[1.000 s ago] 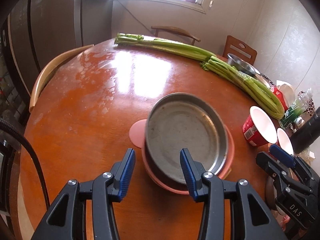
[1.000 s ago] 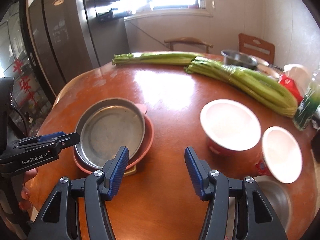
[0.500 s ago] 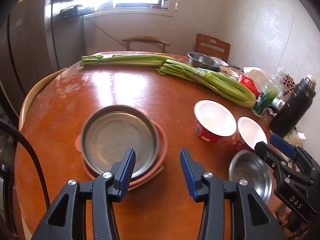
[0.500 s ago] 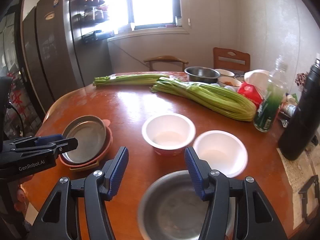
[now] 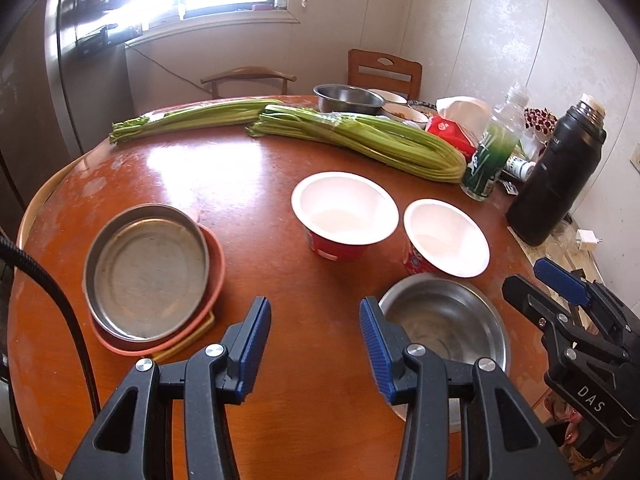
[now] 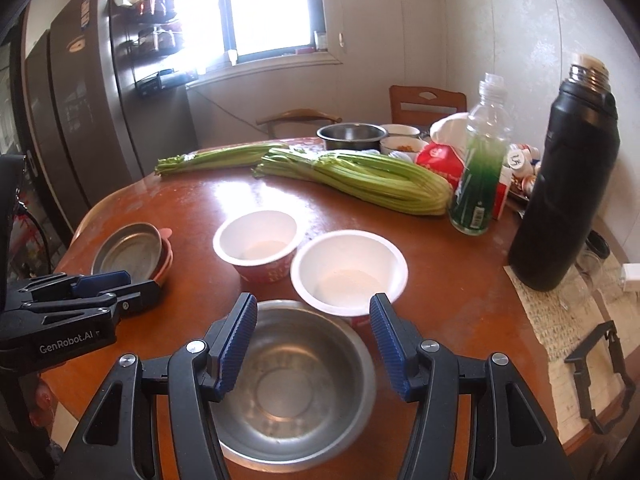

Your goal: Organize plates and bowls

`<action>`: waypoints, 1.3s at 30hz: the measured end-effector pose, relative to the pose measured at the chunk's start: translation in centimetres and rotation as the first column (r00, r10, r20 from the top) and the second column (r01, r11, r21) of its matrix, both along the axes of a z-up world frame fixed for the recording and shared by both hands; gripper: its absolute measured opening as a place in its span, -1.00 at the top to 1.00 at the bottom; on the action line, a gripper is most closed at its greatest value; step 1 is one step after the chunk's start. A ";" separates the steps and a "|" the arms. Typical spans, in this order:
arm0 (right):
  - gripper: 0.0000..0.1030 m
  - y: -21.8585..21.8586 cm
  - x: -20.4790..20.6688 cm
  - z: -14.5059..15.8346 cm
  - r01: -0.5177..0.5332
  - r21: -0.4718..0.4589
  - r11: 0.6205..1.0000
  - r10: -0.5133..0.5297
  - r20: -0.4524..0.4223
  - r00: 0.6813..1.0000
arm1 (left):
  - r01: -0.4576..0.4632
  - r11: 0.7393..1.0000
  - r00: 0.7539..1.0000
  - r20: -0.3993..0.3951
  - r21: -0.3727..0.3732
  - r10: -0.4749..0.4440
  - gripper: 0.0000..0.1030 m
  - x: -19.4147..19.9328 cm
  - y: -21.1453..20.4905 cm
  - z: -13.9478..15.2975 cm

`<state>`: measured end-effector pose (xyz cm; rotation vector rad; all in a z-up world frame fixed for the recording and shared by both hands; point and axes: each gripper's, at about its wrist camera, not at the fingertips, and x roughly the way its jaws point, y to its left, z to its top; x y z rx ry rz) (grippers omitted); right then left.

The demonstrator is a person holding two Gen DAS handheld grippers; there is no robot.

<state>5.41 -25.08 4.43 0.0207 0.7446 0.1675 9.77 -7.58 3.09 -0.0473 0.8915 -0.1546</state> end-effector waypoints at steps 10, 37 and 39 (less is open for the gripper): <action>-0.17 -1.4 -0.4 -2.9 -0.013 -0.009 1.000 0.012 -0.078 0.997 | 0.030 1.000 0.999 -0.040 -0.002 -0.030 0.10 0.2 -2.4 -2.1; -0.17 -0.9 -0.8 -7.4 -0.096 -0.002 0.995 0.094 -0.187 0.978 | 0.112 0.993 0.984 -0.133 -0.035 -0.116 0.11 1.0 -5.9 -6.4; -0.17 -0.6 -0.8 -7.4 -0.105 -0.006 0.994 0.102 -0.186 0.977 | 0.113 0.993 0.985 -0.130 -0.031 -0.117 0.11 1.0 -6.0 -6.5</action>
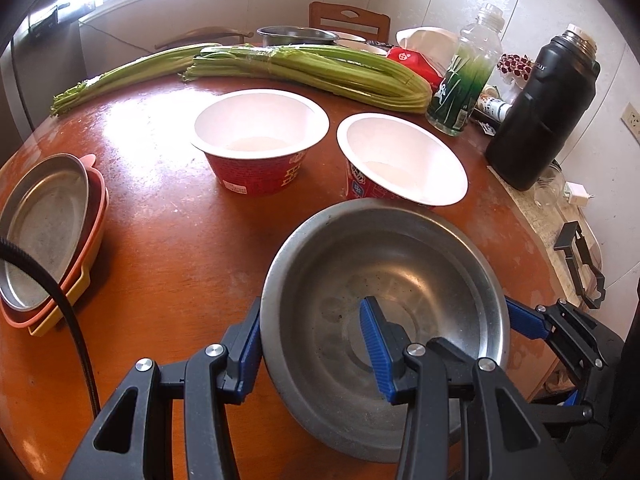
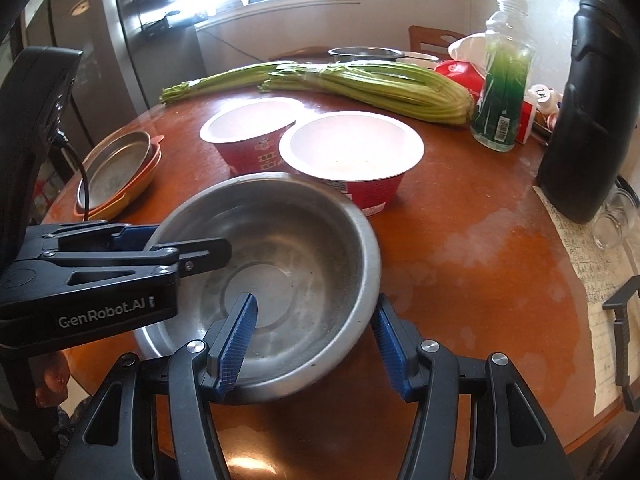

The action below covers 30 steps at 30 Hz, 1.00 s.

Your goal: Organize plates and bowls

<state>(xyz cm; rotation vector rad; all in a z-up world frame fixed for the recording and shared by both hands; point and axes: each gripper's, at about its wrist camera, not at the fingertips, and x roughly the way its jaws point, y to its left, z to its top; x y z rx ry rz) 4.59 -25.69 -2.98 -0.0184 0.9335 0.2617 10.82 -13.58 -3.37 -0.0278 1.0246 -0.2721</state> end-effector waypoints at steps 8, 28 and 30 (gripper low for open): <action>-0.17 0.5 -0.1 0.2 -0.010 -0.028 1.000 0.011 0.010 1.000 | 0.009 1.000 1.000 -0.002 -0.026 -0.009 0.11 0.0 0.2 0.0; -0.18 6.1 -0.7 2.0 -0.139 -0.030 0.990 0.141 0.050 0.989 | -0.075 0.997 0.995 0.059 -0.012 0.075 0.11 -2.8 6.1 1.9; -0.18 6.9 -0.7 1.9 -0.155 -0.029 0.988 0.156 0.046 0.987 | -0.091 0.996 0.994 0.065 -0.005 0.091 0.11 -3.0 7.1 1.9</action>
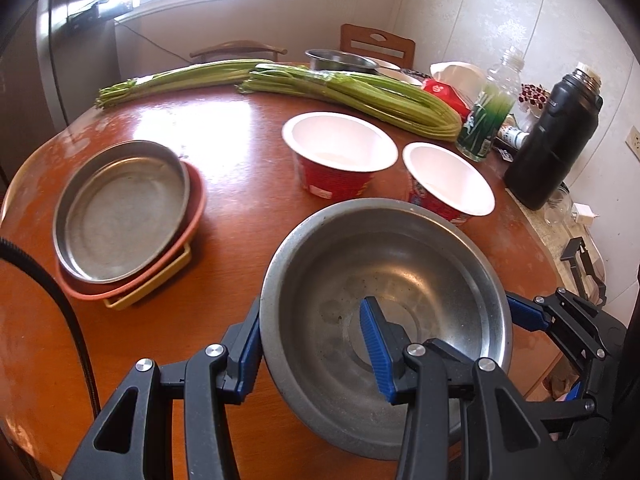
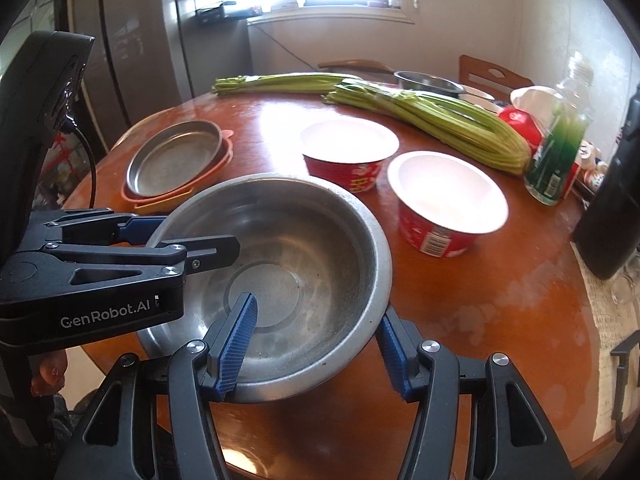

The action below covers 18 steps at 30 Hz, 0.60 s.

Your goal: Organize plates and bowls

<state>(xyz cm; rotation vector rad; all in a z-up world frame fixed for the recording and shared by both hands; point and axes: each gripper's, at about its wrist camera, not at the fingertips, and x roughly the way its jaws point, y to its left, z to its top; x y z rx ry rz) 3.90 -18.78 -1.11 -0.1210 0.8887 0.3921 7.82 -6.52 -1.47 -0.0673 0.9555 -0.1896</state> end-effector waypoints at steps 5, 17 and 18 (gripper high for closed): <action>-0.18 1.3 0.1 -0.4 -0.021 -0.015 1.000 0.020 -0.012 1.000 | -0.016 1.000 1.000 -0.002 0.001 0.016 0.11 -0.1 1.3 -0.4; -0.18 1.5 0.7 -1.3 -0.005 -0.036 0.999 0.004 -0.036 0.999 | 0.004 1.000 1.000 -0.021 0.000 -0.004 0.11 0.2 1.4 -1.7; -0.18 1.4 0.7 -1.5 -0.003 -0.036 0.999 0.002 -0.039 0.999 | 0.005 1.000 1.000 -0.023 -0.001 -0.005 0.11 0.3 1.4 -1.8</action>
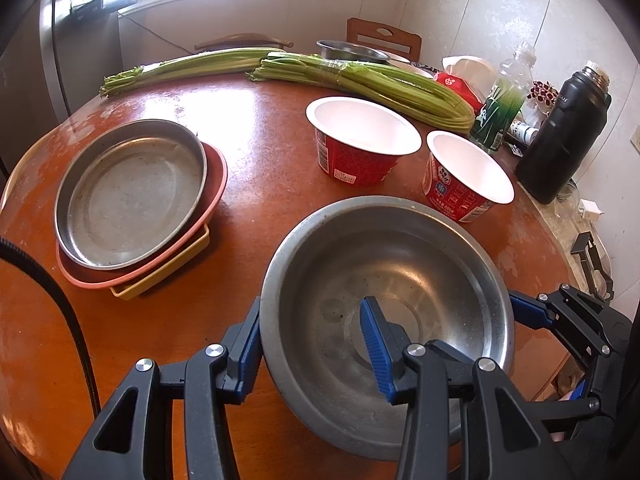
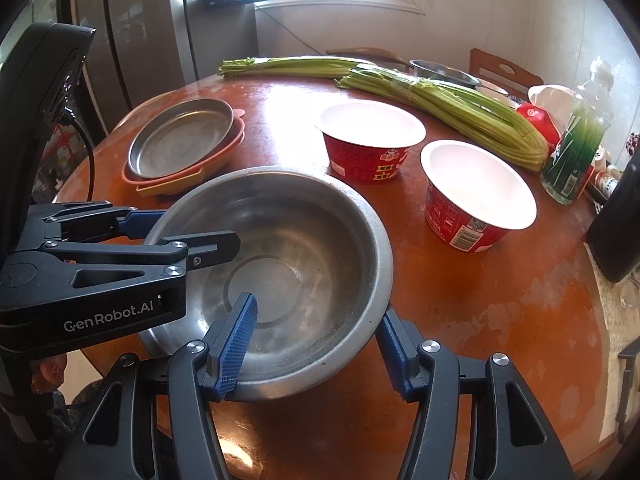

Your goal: Organize plates and bowls

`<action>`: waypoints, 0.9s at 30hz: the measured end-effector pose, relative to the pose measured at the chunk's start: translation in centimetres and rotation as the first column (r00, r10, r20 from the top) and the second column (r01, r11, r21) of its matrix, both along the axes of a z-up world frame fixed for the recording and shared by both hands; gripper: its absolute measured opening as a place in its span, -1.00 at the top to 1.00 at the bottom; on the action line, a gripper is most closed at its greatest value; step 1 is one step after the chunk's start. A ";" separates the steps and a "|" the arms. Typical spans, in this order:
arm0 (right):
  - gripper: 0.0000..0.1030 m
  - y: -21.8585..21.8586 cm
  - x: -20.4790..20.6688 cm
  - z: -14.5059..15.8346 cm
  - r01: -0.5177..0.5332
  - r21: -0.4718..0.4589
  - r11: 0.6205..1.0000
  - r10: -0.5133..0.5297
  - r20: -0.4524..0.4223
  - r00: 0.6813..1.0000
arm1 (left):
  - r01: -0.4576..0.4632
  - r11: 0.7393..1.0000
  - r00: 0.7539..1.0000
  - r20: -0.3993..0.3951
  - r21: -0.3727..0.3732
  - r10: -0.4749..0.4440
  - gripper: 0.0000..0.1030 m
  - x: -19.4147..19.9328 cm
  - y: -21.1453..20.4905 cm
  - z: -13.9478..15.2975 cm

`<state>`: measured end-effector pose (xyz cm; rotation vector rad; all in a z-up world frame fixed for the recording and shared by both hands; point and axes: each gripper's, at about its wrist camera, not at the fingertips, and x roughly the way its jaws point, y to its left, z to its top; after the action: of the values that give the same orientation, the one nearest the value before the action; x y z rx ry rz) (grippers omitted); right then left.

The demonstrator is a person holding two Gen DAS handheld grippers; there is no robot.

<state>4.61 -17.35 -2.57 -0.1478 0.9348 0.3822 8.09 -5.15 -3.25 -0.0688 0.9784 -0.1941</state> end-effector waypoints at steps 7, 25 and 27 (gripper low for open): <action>-0.18 -0.1 0.0 -0.4 0.005 0.000 1.000 -0.005 -0.010 1.000 | 0.007 1.000 1.000 0.000 0.001 -0.007 0.11 0.1 -0.2 -0.3; -0.18 -0.3 -0.1 -0.4 0.000 0.011 1.000 0.001 -0.024 1.000 | 0.010 1.000 1.000 0.008 0.026 -0.010 0.11 0.0 -0.5 -0.4; -0.18 -0.4 -0.1 -0.5 0.001 0.013 1.000 -0.001 -0.024 1.000 | 0.009 1.000 1.000 0.007 0.021 -0.009 0.10 0.0 -0.5 -0.4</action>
<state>4.46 -17.71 -3.03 -0.1316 0.9554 0.3895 8.11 -5.64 -3.60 -0.0446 0.9734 -0.1923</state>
